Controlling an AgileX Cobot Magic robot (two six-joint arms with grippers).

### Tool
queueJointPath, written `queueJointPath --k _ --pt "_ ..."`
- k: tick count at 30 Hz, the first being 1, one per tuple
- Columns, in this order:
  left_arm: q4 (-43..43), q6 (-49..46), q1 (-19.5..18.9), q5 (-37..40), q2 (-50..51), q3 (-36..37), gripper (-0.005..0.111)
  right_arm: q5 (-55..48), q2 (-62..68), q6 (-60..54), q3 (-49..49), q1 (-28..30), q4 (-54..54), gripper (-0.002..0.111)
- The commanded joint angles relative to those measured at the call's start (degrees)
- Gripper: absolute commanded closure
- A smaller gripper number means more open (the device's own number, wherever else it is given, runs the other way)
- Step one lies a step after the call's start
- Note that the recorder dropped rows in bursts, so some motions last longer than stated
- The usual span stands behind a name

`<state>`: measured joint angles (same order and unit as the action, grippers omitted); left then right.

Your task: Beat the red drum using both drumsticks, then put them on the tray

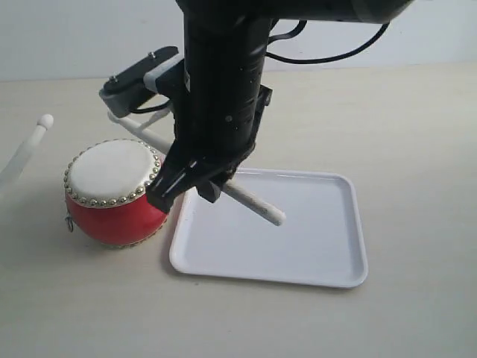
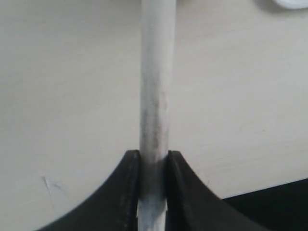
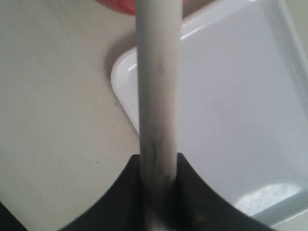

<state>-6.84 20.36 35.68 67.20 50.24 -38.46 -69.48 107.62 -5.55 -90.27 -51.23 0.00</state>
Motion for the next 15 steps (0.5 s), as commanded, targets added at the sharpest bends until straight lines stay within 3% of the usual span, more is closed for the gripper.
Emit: queueJointPath --k 1,7,15 --pt "-0.42 -2.81 0.43 1.29 1.17 0.28 0.107 0.90 2.70 -2.13 -2.66 -0.13 2.45 0.108" --pt "-4.44 -3.89 0.43 1.52 5.57 -0.22 0.107 -0.48 12.40 -1.89 -4.46 -0.13 1.81 0.108" --pt "-5.48 -11.32 0.43 2.76 6.44 -5.65 0.107 -0.48 2.68 -1.78 -11.37 -0.13 1.25 0.108"
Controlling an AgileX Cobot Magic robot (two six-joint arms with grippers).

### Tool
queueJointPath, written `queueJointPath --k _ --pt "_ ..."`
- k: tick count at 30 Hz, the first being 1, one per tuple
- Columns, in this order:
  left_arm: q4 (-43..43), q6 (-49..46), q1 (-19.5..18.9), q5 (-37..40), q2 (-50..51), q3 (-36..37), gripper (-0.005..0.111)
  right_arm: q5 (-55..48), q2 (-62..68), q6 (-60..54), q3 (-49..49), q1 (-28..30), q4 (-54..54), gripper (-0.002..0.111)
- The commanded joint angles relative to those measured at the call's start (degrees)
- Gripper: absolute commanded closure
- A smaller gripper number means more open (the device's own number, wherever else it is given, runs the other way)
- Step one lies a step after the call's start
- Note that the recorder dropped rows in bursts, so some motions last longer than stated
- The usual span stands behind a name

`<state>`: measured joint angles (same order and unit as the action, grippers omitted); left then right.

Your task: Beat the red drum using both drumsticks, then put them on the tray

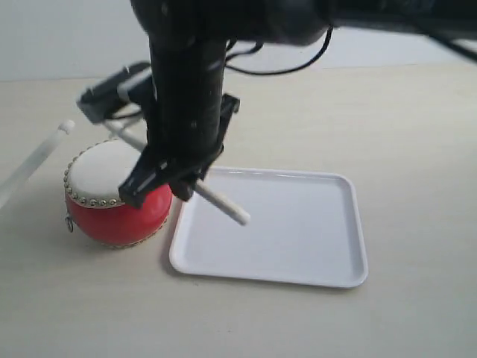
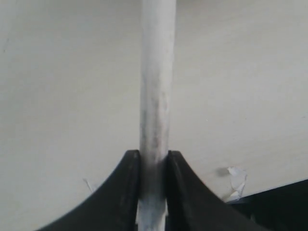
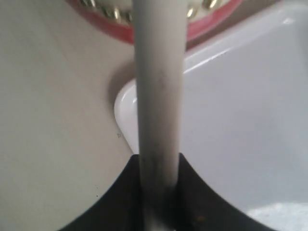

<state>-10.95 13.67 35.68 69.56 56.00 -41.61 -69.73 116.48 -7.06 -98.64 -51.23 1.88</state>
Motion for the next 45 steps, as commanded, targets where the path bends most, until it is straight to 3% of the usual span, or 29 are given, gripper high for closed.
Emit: queueJointPath --k 1,10,13,16,19,25,36,41,45 --pt "-2.17 -4.92 0.43 0.40 1.29 -2.62 0.107 -0.23 -7.74 -0.26 -3.48 -0.13 -0.63 0.108" --pt "-3.79 -5.93 0.29 0.27 15.68 0.05 0.107 -0.23 -13.16 -0.26 -3.60 -0.13 -0.52 0.108" --pt "-7.47 0.76 0.29 0.40 19.76 -0.93 0.107 -0.23 -13.16 -0.26 -1.20 -0.13 -0.52 0.108" --pt "-9.79 2.96 0.29 0.40 15.17 -3.59 0.107 -0.23 -12.36 -0.62 3.10 -0.13 -0.52 0.108" --pt "-5.51 0.80 0.29 0.40 7.22 -6.33 0.107 -0.08 -6.24 -1.82 7.91 -0.13 0.56 0.108" --pt "-2.23 -2.92 0.29 0.40 -0.64 -6.68 0.107 0.73 5.25 -1.42 5.64 -0.13 1.89 0.108" --pt "-2.23 -4.29 0.29 0.15 11.19 1.64 0.107 -0.23 -17.31 -0.31 -1.92 -0.13 2.01 0.108" --pt "-2.34 -3.42 0.29 0.09 19.99 2.74 0.107 -0.23 -21.96 -0.31 -1.68 -0.13 2.12 0.108" --pt "-3.64 -0.76 0.29 0.40 20.62 0.97 0.107 -0.23 -20.93 -0.31 -1.41 -0.13 2.25 0.108"
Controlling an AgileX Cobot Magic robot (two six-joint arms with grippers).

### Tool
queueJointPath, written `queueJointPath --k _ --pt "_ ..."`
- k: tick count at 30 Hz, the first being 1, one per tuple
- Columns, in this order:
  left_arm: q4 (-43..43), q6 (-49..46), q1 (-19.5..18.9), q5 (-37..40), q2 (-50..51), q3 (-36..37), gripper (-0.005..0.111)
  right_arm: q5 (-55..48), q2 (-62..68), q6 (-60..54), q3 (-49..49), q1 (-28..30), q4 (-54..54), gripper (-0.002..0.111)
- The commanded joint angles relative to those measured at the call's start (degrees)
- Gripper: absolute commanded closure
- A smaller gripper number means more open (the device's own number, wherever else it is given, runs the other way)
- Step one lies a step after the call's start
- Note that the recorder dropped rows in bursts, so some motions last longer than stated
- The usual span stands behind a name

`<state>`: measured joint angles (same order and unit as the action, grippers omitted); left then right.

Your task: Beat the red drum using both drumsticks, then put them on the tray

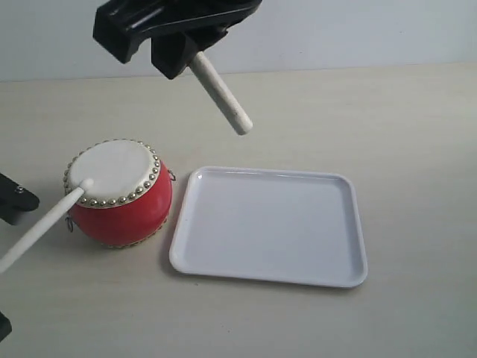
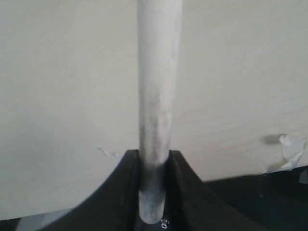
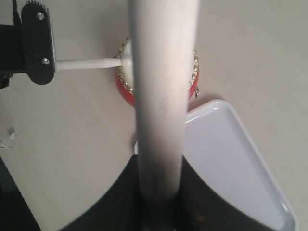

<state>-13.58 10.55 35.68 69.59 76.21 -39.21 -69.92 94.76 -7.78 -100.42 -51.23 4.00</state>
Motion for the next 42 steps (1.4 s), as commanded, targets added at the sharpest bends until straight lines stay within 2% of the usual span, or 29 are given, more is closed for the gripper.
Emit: queueJointPath --k 1,6,10,15,20,26,33,39,42 --pt "-1.01 2.64 0.29 0.37 -0.39 -2.22 0.107 -0.04 1.35 0.40 0.74 -0.13 0.13 0.108" --pt "-0.47 3.23 0.29 0.37 -8.75 -6.23 0.107 0.53 7.96 -0.03 6.17 -0.13 0.33 0.108" --pt "0.38 3.23 0.29 0.37 -16.70 -7.79 0.107 5.28 17.03 -0.97 10.20 -0.13 0.78 0.108" --pt "0.38 1.72 0.29 0.37 -23.85 -7.79 0.107 5.27 26.40 -1.53 9.69 -0.13 1.98 0.108" --pt "0.38 1.72 0.29 0.37 -25.50 -7.79 0.107 2.92 26.14 -1.53 7.10 -0.13 2.69 0.108" --pt "0.49 1.72 0.29 0.37 -22.29 -5.05 0.107 -0.04 15.74 -0.99 2.13 -0.13 2.61 0.108" --pt "0.63 1.72 0.29 -1.19 -11.83 1.47 0.107 -0.04 -1.08 -0.99 1.03 -0.13 2.72 0.108" --pt "0.75 1.93 0.29 -1.90 -0.71 2.40 0.107 -0.04 -8.46 -0.99 1.03 -0.13 2.84 0.108" --pt "0.75 2.10 0.29 -1.90 1.71 2.00 0.107 -0.04 -9.00 -1.10 1.17 -0.13 2.99 0.108"
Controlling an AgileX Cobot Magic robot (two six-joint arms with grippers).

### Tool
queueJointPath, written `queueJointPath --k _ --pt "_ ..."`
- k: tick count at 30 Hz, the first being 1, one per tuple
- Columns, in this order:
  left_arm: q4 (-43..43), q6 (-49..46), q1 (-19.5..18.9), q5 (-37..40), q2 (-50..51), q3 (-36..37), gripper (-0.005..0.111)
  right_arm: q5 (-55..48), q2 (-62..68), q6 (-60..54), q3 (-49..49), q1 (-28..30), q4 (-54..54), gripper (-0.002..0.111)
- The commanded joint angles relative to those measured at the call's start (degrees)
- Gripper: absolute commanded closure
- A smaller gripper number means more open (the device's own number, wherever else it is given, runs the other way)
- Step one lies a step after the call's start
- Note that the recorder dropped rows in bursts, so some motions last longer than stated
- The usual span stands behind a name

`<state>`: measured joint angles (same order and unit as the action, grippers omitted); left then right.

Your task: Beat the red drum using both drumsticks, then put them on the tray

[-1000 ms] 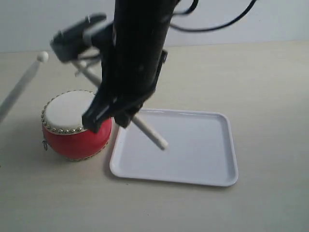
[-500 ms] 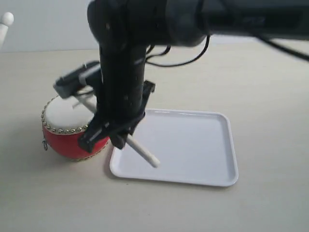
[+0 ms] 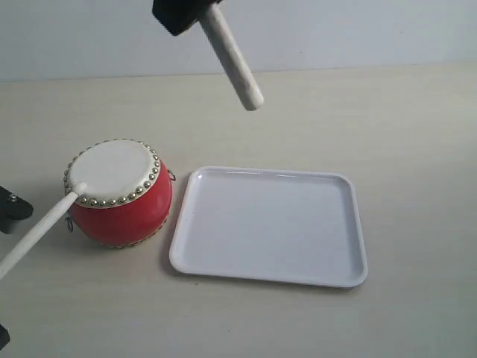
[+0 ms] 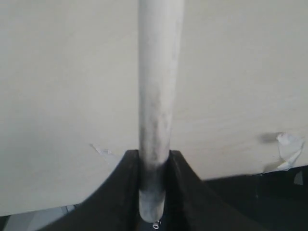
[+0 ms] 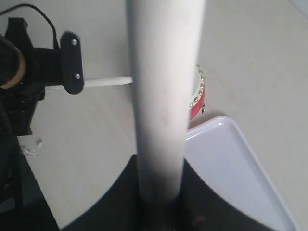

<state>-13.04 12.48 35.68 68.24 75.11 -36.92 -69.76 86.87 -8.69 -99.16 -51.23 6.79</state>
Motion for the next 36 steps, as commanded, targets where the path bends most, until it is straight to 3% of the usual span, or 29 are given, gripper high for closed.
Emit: queueJointPath --k 1,6,13,18,23,29,32,36 --pt "0.21 0.17 0.29 -0.55 2.95 -0.62 0.107 -0.20 -0.81 -0.18 0.23 -0.13 0.20 0.108" --pt "-0.06 1.25 0.29 1.73 0.17 -1.95 0.107 0.70 2.03 -0.18 6.06 -0.13 0.33 0.108" --pt "-0.16 1.25 0.29 1.73 -10.78 -6.84 0.107 10.88 14.50 -0.18 15.22 -0.13 0.43 0.108" --pt "0.16 1.25 0.29 1.73 -20.05 -9.15 0.107 15.02 27.58 -0.31 15.49 -0.13 0.58 0.108" --pt "0.06 1.25 0.29 1.73 -25.59 -9.29 0.107 11.21 36.17 -0.19 11.79 -0.13 0.58 0.108" --pt "-0.21 0.36 0.29 1.73 -23.46 -8.54 0.107 4.42 31.36 1.38 5.51 -0.13 0.75 0.108" --pt "-0.21 0.36 0.29 1.73 -19.02 -6.42 0.107 3.35 25.07 1.38 3.85 -0.13 0.75 0.108" --pt "-0.10 1.14 0.29 -3.90 -9.34 -3.05 0.107 3.35 16.69 1.38 3.46 -0.13 0.75 0.108"
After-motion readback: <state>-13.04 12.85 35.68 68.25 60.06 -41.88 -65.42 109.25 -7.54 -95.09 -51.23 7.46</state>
